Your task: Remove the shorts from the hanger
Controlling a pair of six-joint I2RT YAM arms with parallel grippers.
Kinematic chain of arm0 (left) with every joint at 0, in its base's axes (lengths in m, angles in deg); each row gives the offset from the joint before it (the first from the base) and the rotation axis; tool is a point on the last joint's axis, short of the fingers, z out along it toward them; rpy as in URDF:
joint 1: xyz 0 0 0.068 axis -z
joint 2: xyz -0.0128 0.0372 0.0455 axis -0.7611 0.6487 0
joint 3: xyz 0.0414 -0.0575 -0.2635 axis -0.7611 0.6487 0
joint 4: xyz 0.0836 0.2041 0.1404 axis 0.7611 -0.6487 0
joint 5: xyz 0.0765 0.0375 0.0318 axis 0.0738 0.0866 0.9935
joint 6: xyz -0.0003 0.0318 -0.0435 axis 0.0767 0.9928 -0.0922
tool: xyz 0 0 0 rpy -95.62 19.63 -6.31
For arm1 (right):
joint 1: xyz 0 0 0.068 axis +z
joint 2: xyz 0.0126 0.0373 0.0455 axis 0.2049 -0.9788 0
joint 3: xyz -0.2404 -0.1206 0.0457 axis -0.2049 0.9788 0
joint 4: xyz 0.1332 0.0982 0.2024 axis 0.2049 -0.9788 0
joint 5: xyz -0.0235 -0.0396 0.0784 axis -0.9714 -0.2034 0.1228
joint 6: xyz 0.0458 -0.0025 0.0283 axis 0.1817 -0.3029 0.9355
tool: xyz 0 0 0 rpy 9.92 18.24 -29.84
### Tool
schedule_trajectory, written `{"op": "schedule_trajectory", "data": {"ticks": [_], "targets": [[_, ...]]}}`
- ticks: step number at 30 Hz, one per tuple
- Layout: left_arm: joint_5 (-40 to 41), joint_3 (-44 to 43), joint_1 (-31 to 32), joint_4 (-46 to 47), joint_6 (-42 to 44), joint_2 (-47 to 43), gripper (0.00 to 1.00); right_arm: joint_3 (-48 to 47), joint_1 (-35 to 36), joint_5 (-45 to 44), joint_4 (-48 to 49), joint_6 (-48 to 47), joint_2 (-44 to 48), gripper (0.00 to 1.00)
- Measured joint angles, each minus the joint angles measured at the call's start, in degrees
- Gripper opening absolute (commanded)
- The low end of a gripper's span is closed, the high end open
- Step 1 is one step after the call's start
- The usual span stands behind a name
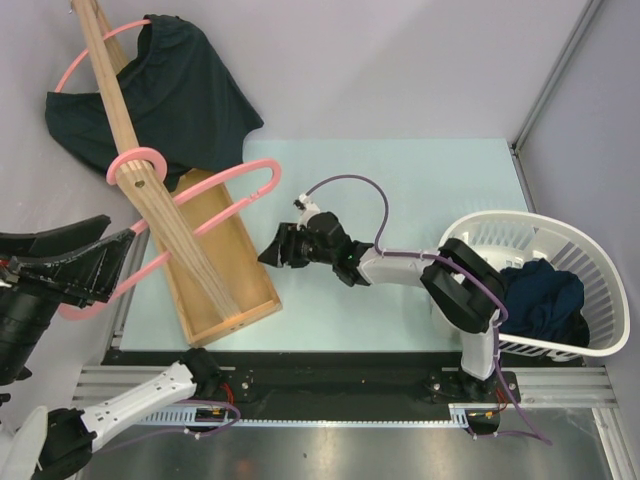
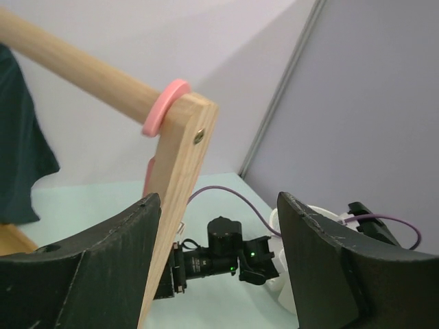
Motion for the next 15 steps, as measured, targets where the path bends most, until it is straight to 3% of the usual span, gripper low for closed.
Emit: {"op": "schedule_trajectory", "data": {"ticks": [9, 15], "targets": [[8.85, 2.16, 0.0, -1.16, 2.95, -1.4, 0.69, 0.22, 0.79, 0.5, 0.28, 0.72, -0.79, 0.65], [12.9, 1.68, 0.0, 4.9, 8.2, -0.52, 0.68, 0.22, 0.79, 0.46, -2.16, -0.59, -0.76, 0.66]]}}
